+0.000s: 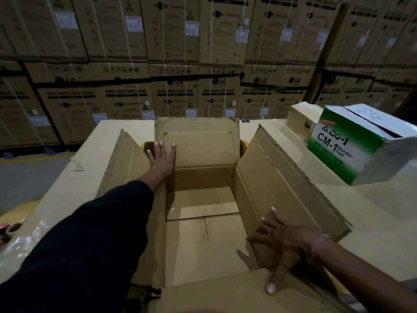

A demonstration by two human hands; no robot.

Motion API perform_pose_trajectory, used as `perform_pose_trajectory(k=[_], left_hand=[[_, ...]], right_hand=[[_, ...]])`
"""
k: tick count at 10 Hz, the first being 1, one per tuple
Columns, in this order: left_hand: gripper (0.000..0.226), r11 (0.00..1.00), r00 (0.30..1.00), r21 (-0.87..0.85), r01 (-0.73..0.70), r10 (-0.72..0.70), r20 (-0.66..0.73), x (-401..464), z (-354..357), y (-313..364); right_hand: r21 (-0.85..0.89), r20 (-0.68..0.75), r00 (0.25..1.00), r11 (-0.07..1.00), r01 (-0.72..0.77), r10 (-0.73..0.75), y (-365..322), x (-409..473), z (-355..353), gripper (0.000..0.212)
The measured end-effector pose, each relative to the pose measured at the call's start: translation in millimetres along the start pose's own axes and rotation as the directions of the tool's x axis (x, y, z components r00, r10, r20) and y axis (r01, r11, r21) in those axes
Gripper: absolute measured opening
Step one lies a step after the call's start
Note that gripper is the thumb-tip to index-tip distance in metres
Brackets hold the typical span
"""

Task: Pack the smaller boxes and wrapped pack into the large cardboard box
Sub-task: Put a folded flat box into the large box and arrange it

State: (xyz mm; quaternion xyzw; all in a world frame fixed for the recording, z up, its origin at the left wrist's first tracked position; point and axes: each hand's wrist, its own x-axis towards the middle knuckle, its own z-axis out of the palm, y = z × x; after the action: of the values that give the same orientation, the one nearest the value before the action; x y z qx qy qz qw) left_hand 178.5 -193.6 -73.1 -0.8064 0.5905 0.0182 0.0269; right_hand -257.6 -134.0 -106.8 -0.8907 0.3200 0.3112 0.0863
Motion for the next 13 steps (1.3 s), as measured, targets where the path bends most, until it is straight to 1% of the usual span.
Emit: perform_pose_trajectory(k=[1,2,3,4,5,6,7,8,9,10,11,12,13], left_hand=[[0.098,0.995,0.999,0.098,-0.002,-0.003,0.048,-19,-14,4],[0.100,0.975,0.997,0.223,-0.003,-0.014,0.076,-41,-22,9],[0.095,0.945,0.994,0.325,-0.038,0.002,0.108,-57,-25,12],[0.077,0.955,0.992,0.294,-0.037,-0.002,0.129,-61,-22,11],[0.080,0.926,0.989,0.371,-0.075,0.022,0.145,-82,-30,19],[0.096,0.882,0.985,0.459,-0.108,0.032,0.169,-117,-41,22],[0.100,0.872,0.991,0.489,-0.001,-0.067,0.120,-144,-47,6],[0.097,0.880,0.994,0.468,0.082,-0.107,0.027,-164,-50,-9],[0.094,0.927,0.993,0.358,0.115,-0.095,-0.071,-179,-50,-6],[0.075,0.971,0.977,0.188,0.146,-0.112,-0.182,-187,-51,3],[0.059,0.984,0.953,0.040,0.171,-0.155,-0.259,-193,-58,5],[0.034,0.989,0.939,-0.048,0.142,-0.150,-0.309,-196,-63,2],[0.023,0.994,0.946,-0.009,0.105,-0.102,-0.309,-198,-61,-6]], right_hand=[[-0.048,0.174,0.984,0.998,-0.035,0.043,-55,-64,-66,0.129],[-0.010,0.169,0.984,0.999,-0.046,0.047,-74,-82,-89,0.118],[0.025,0.035,0.994,0.994,-0.104,0.104,-79,-69,-98,0.100],[-0.061,-0.073,0.981,0.981,-0.187,0.182,-81,-55,-119,0.109],[-0.198,-0.214,0.943,0.934,-0.298,0.256,-79,-46,-136,0.109],[-0.250,-0.347,0.862,0.849,-0.465,0.369,-60,-36,-133,0.104],[-0.268,-0.366,0.815,0.788,-0.555,0.449,-31,-37,-111,0.109],[-0.296,-0.424,0.802,0.772,-0.563,0.421,-19,-37,-93,0.118],[-0.286,-0.464,0.795,0.783,-0.552,0.391,-18,-35,-92,0.119],[-0.266,-0.455,0.800,0.798,-0.540,0.390,-16,-40,-93,0.121],[-0.270,-0.459,0.806,0.806,-0.528,0.374,-15,-43,-91,0.121],[-0.257,-0.465,0.803,0.811,-0.525,0.372,-16,-45,-90,0.120],[-0.260,-0.464,0.806,0.814,-0.520,0.366,-17,-45,-91,0.119]])
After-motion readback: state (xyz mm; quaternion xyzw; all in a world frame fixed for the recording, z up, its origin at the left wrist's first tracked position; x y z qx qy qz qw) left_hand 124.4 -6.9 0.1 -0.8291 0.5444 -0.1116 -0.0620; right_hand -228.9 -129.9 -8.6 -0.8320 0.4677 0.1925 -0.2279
